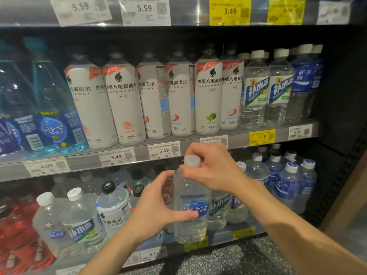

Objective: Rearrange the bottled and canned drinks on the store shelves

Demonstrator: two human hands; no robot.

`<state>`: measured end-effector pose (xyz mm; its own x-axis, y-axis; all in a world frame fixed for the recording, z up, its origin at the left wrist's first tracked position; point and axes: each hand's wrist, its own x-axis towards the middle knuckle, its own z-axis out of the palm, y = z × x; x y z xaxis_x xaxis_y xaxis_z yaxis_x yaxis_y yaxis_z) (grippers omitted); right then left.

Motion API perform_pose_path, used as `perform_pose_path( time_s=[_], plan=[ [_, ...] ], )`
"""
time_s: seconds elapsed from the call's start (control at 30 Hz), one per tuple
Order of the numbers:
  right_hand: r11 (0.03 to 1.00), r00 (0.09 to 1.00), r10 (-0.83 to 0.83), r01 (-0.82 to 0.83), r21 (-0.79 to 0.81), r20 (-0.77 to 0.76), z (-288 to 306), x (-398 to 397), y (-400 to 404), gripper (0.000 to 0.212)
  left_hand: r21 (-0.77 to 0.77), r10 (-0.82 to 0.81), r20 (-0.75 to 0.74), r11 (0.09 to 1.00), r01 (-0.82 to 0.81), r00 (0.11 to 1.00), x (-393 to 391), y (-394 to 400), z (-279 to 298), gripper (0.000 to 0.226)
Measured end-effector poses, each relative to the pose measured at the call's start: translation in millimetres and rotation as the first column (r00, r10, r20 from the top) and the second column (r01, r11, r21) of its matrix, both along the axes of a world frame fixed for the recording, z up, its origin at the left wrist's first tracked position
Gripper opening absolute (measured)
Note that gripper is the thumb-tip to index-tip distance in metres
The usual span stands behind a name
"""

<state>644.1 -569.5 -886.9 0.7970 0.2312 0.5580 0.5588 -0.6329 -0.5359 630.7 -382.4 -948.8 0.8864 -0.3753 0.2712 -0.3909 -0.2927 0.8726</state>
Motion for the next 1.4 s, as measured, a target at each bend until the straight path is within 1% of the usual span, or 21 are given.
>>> perform_pose_path(
  time_s=[0.13, 0.2, 0.27, 0.33, 0.4, 0.47, 0.5, 0.57, 0.63, 0.67, 0.73, 0.77, 0.83, 0.97, 1.1, 1.23, 1.4],
  plan=[
    [0.999, 1.000, 0.003, -0.003, 0.040, 0.008, 12.5, -3.4, 15.9, 0.023, -0.047, 0.059, 0.010, 0.997, -0.059, 0.998, -6.2, 15.6, 14.3, 0.079],
    [0.999, 1.000, 0.017, -0.018, 0.037, 0.023, 17.9, -6.5, 25.2, 0.020, -0.057, 0.070, 0.004, 0.996, -0.069, 0.998, -10.9, 23.6, 19.0, 0.079],
    [0.998, 0.999, 0.045, -0.045, 0.054, 0.003, 22.4, -12.0, 33.7, 0.022, -0.058, 0.081, 0.002, 0.995, -0.081, 0.997, -15.8, 32.5, 22.9, 0.078],
    [0.983, 0.995, 0.089, -0.079, 0.165, -0.054, 26.2, -16.5, 38.1, 0.028, -0.064, 0.093, -0.002, 0.994, -0.093, 0.996, -20.3, 42.0, 26.7, 0.077],
    [0.948, 0.980, 0.163, -0.123, 0.292, -0.116, 29.1, -17.3, 39.8, 0.038, -0.068, 0.097, 0.001, 0.993, -0.097, 0.995, -25.3, 50.5, 32.5, 0.076],
    [0.930, 0.962, 0.217, -0.153, 0.336, -0.163, 29.1, -16.0, 40.0, 0.052, -0.068, 0.102, 0.016, 0.993, -0.101, 0.995, -29.0, 59.0, 38.5, 0.076],
    [0.933, 0.954, 0.234, -0.167, 0.318, -0.186, 27.5, -14.7, 40.1, 0.058, -0.070, 0.107, 0.026, 0.992, -0.105, 0.994, -30.2, 63.5, 41.6, 0.077],
    [0.948, 0.925, 0.273, -0.213, 0.236, -0.263, 23.0, -13.8, 41.1, 0.065, -0.082, 0.116, 0.046, 0.990, -0.112, 0.992, -32.0, 72.4, 48.7, 0.079],
    [0.941, 0.871, 0.335, -0.289, 0.177, -0.360, 17.9, -15.0, 44.8, 0.070, -0.126, 0.139, 0.054, 0.983, -0.131, 0.989, -33.4, 79.4, 55.5, 0.079],
    [0.932, 0.846, 0.361, -0.319, 0.171, -0.391, 15.8, -16.1, 47.2, 0.077, -0.146, 0.162, 0.059, 0.978, -0.152, 0.985, -34.2, 82.0, 58.7, 0.078],
    [0.922, 0.832, 0.387, -0.345, 0.175, -0.397, 14.5, -18.7, 54.0, 0.089, -0.169, 0.190, 0.077, 0.970, -0.175, 0.979, -36.1, 86.4, 63.8, 0.076],
    [0.916, 0.829, 0.401, -0.353, 0.191, -0.389, 14.7, -20.1, 57.9, 0.090, -0.179, 0.192, 0.077, 0.968, -0.176, 0.978, -36.7, 88.5, 65.5, 0.075],
    [0.903, 0.824, 0.426, -0.362, 0.230, -0.374, 16.9, -23.5, 66.4, 0.091, -0.206, 0.198, 0.066, 0.962, -0.181, 0.978, -37.1, 93.4, 66.6, 0.080],
    [0.912, 0.853, 0.401, -0.335, 0.236, -0.335, 16.4, -23.8, 77.2, 0.089, -0.210, 0.214, 0.052, 0.957, -0.199, 0.975, -39.8, 102.8, 66.9, 0.090],
    [0.896, 0.831, 0.431, -0.351, 0.271, -0.352, 12.2, -22.9, 83.2, 0.089, -0.177, 0.218, 0.057, 0.963, -0.205, 0.974, -45.5, 109.3, 66.2, 0.086],
    [0.889, 0.830, 0.444, -0.363, 0.278, -0.336, 10.0, -23.1, 87.8, 0.080, -0.166, 0.234, 0.064, 0.961, -0.221, 0.970, -50.3, 114.7, 64.6, 0.079],
    [0.863, 0.848, 0.463, -0.365, 0.348, -0.258, 6.7, -21.6, 97.1, 0.075, -0.177, 0.222, 0.045, 0.961, -0.210, 0.974, -54.9, 118.1, 68.0, 0.074]
  ],
)
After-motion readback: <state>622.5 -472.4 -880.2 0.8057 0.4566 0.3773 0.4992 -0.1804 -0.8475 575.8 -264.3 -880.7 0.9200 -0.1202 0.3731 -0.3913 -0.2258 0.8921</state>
